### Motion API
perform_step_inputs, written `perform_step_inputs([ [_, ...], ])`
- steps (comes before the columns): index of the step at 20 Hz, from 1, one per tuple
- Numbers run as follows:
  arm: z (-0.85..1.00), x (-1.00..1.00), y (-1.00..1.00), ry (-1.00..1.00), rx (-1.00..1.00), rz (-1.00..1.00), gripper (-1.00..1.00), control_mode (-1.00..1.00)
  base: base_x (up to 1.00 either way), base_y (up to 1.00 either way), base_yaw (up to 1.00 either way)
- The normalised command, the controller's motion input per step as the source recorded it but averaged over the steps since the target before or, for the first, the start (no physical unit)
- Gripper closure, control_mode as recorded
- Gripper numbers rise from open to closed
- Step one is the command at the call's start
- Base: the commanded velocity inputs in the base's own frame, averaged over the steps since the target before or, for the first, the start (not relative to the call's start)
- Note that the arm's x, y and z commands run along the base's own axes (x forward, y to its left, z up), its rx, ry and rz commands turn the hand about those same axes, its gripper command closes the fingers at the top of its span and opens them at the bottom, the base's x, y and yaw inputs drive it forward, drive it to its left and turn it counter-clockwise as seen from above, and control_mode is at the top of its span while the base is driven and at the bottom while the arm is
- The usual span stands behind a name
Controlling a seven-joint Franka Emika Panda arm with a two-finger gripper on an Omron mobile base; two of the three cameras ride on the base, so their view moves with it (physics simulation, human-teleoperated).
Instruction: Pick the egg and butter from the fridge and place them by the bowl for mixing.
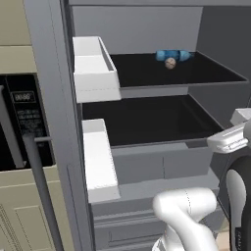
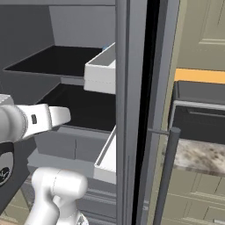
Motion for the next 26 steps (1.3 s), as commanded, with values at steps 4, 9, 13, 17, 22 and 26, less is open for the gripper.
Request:
perform_step_inputs([
  [4,0.0,0.0,0.0,0.0,0.0,0.0,-1.0,1.0,0.49,0.21,-0.04],
  [9,0.0,0.0,0.0,0.0,0.0,0.0,-1.0,1.0,0.33,0.29,-0.07],
  [13,0.33,0.02,0.0,0.02,0.0,-0.02,-1.0,-1.0,0.07,0.04,-0.02],
  [17,1.0,0.0,0.17,-0.02,0.0,0.0,-1.0,-1.0,0.0,0.0,0.0],
  [22,0.99,0.0,0.25,-0.08,0.0,0.0,-1.0,-1.0,0.0,0.0,0.0],
  [26,0.22,-0.07,0.0,-0.23,0.06,0.04,-1.0,-1.0,0.0,0.0,0.0],
])
